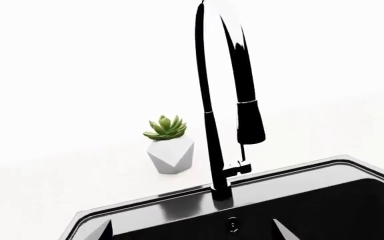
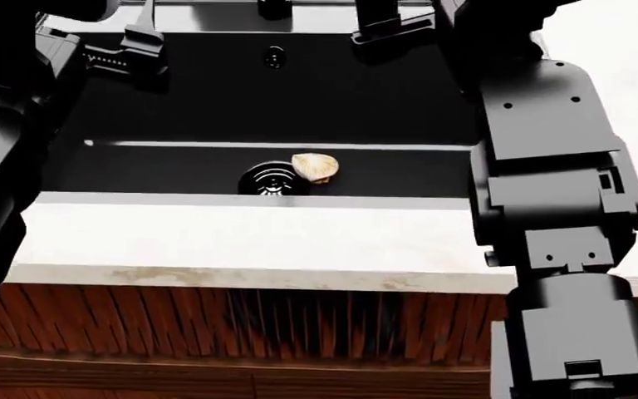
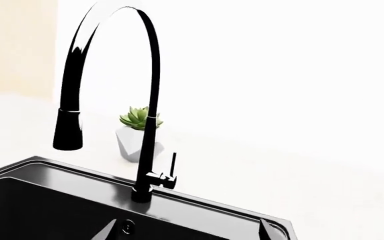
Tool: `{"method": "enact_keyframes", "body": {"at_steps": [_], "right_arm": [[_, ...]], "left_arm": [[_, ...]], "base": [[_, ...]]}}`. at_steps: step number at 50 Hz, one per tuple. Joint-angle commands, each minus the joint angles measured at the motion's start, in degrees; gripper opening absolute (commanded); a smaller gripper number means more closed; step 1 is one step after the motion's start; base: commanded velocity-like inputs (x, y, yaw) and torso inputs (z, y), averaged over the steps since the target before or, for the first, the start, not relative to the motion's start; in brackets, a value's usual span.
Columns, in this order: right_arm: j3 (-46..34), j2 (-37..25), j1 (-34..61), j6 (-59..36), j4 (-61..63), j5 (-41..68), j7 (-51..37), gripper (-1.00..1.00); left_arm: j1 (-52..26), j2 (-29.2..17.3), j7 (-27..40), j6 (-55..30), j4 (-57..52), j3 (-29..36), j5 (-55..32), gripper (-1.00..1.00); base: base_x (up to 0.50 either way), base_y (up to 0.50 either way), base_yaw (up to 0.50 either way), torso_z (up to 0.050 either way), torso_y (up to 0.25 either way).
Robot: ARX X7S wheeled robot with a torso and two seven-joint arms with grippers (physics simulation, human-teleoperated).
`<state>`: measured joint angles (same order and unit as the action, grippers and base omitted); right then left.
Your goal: Turn on the sink faucet.
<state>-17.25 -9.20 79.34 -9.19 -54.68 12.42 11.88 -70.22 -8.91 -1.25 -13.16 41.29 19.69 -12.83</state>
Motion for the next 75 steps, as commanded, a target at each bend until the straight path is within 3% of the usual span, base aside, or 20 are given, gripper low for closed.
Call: {"method": "enact_keyframes", "body": {"at_steps": [1, 18, 28, 60, 75], "right_arm": [[-0.38, 0.56, 0.44, 1.24, -2.51, -0.02, 0.51, 1.0], [-1.0, -0.48, -1.72, -0.4, 1.34, 0.47, 0.99, 1.0], [-0.55, 0.07, -3.06, 2.99, -2.51, 0.81, 0.8, 1.0], [-0.94, -0.91, -4.33, -2.0, 3.64, 2.33, 0.93, 1.0], [-1.16, -1.27, -5.27, -2.85, 3.91, 2.51, 0.43, 1.0]], "left_arm": [[-0.13, 0.08, -0.09, 1.09, 2.25, 0.22, -0.08, 1.0], [-2.03, 0.04, 0.86, -2.88, 4.0, -0.34, -1.19, 1.0], [-1.88, 0.43, 0.15, -0.64, 7.35, -0.18, -1.32, 1.0], [-0.57, -1.1, 0.22, -3.14, 4.84, 0.04, -2.41, 1.0], [-2.38, 0.0, -0.18, 1.04, 12.67, 0.18, -2.03, 1.0]], "base": [[0.0, 0.0, 0.0, 0.0, -0.174], [0.03, 0.0, 0.0, 0.0, -0.053], [0.34, 0.0, 0.0, 0.0, 0.0], [0.35, 0.01, 0.0, 0.0, 0.0], [0.35, 0.07, 0.0, 0.0, 0.0]]}}
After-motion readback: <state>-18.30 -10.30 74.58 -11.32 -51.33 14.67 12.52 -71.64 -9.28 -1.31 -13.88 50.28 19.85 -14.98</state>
